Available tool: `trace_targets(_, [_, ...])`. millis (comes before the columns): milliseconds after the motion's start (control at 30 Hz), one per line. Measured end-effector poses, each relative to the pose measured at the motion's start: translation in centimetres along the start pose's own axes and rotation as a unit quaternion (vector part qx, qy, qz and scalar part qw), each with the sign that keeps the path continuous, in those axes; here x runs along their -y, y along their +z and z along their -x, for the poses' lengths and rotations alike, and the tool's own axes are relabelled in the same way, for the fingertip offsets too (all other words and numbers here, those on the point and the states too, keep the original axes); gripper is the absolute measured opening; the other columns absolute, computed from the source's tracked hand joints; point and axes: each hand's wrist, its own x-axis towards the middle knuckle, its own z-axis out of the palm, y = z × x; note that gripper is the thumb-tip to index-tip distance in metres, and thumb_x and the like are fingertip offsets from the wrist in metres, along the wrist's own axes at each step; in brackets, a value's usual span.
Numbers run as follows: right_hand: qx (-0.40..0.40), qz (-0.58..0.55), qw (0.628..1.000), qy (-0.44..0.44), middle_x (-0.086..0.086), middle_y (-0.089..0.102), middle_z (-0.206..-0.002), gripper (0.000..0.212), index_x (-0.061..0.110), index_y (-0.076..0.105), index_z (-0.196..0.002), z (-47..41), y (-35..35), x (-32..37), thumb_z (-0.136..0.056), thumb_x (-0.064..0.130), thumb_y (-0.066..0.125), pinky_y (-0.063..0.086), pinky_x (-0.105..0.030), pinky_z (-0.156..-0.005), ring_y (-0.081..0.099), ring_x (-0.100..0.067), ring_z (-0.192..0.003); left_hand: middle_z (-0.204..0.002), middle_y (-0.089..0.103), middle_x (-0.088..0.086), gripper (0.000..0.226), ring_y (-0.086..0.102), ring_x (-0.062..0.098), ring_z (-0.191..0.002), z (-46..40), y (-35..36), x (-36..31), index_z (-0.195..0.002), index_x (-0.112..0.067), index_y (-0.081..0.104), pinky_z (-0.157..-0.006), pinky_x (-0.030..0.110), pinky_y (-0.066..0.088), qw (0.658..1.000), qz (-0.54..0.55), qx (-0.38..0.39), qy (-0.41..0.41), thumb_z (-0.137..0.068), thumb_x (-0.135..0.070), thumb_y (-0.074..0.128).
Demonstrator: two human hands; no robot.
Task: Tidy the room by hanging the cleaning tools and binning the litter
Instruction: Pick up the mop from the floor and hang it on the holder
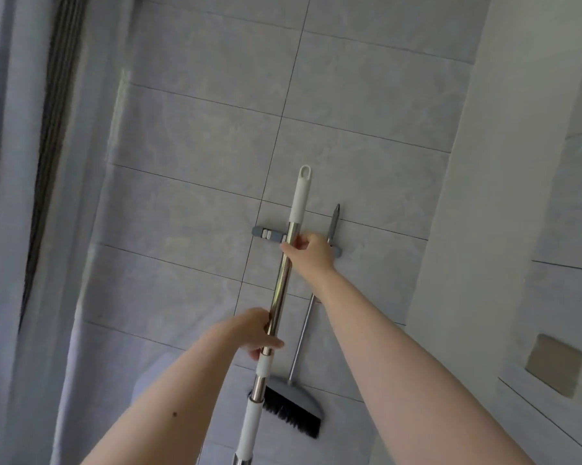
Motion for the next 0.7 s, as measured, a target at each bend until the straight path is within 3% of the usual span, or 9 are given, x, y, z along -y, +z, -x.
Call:
trace_targets(100, [0.000, 0.021, 1.000, -0.001, 0.013, 0.054, -0.062, 0.023, 0.023, 0.054, -0.065, -3.3, 1.7, -1.7, -0.084, 0.025, 0.067, 0.037, -0.017, -0.050, 0.053, -0.005, -0.058, -0.082, 0.064, -0.003, 0.032, 0.070, 0.017, -0.074, -3.7, -0.7, 1.1, -0.101, -0.013, 0.049, -0.075, 0.029, 0.056, 1.000, -0.004, -0.008, 0.002, -0.089, -0.041, 0.059])
trace_targets(200, [0.012, 0.020, 1.000, -0.003, 0.009, 0.057, -0.067, 0.009, 0.013, 0.067, -0.087, -6.5, 3.0, -3.3, -0.082, 0.020, 0.069, 0.046, -0.024, -0.064, 0.058, -0.013, -0.071, -0.092, 0.057, 0.003, 0.039, 0.071, 0.025, -0.081, -6.9, -0.8, 1.8, -0.120, -0.010, 0.039, -0.074, 0.032, 0.056, 1.000, -0.016, -0.014, 0.002, -0.093, -0.032, 0.057])
trace_targets(267, [0.010, 0.019, 1.000, -0.007, 0.009, 0.057, -0.068, 0.014, 0.008, 0.067, -0.093, -8.6, 4.0, -4.1, -0.081, 0.016, 0.070, 0.046, -0.023, -0.064, 0.058, -0.014, -0.072, -0.086, 0.051, 0.004, 0.037, 0.065, 0.028, -0.078, -9.4, -1.0, 2.3, -0.118, -0.007, 0.036, -0.064, 0.030, 0.053, 0.999, -0.014, -0.029, 0.002, -0.093, -0.024, 0.057])
trace_targets(333, [0.010, 0.024, 0.999, -0.020, 0.010, 0.056, -0.069, 0.012, 0.012, 0.064, -0.091, -10.8, 4.9, -5.1, -0.081, 0.016, 0.070, 0.043, -0.013, -0.054, 0.055, -0.010, -0.066, -0.079, 0.045, 0.002, 0.029, 0.056, 0.022, -0.067, -12.0, -1.2, 2.8, -0.107, -0.008, 0.034, -0.050, 0.022, 0.047, 0.999, -0.004, -0.048, 0.000, -0.093, -0.018, 0.058])
trace_targets(400, [0.013, 0.025, 0.999, -0.030, 0.006, 0.057, -0.072, 0.012, 0.012, 0.063, -0.092, -13.3, 5.7, -6.2, -0.083, 0.019, 0.068, 0.039, -0.015, -0.049, 0.054, -0.010, -0.063, -0.074, 0.040, 0.000, 0.028, 0.047, 0.014, -0.057, -14.7, -1.4, 3.1, -0.100, -0.011, 0.030, -0.042, 0.017, 0.038, 0.998, 0.014, -0.060, -0.007, -0.093, -0.015, 0.057])
trace_targets(500, [0.017, 0.020, 0.999, -0.044, 0.000, 0.058, -0.074, 0.021, 0.005, 0.066, -0.095, -17.2, 6.6, -7.8, -0.087, 0.024, 0.063, 0.038, -0.022, -0.052, 0.055, -0.016, -0.068, -0.073, 0.039, -0.001, 0.027, 0.041, 0.011, -0.055, -18.7, -1.7, 3.5, -0.099, -0.013, 0.028, -0.045, 0.018, 0.035, 0.997, 0.003, -0.081, -0.008, -0.094, -0.016, 0.055])
trace_targets(567, [0.024, 0.011, 0.999, -0.047, 0.001, 0.057, -0.068, 0.022, 0.006, 0.066, -0.092, -19.9, 7.1, -8.8, -0.089, 0.027, 0.060, 0.038, -0.018, -0.047, 0.053, -0.013, -0.059, -0.073, 0.038, -0.001, 0.024, 0.038, 0.011, -0.056, -21.3, -2.1, 3.6, -0.101, -0.013, 0.027, -0.047, 0.018, 0.034, 0.996, 0.002, -0.090, -0.014, -0.096, -0.017, 0.051])
trace_targets(700, [0.048, 0.003, 0.997, -0.054, 0.009, 0.050, -0.058, 0.018, 0.014, 0.057, -0.079, -25.0, 8.2, -10.6, -0.090, 0.028, 0.059, 0.031, -0.008, -0.033, 0.047, -0.002, -0.049, -0.070, 0.034, -0.005, 0.026, 0.042, 0.015, -0.064, -25.9, -2.8, 3.6, -0.101, -0.012, 0.023, -0.070, 0.026, 0.037, 0.990, -0.035, -0.129, -0.042, -0.098, -0.019, 0.047])
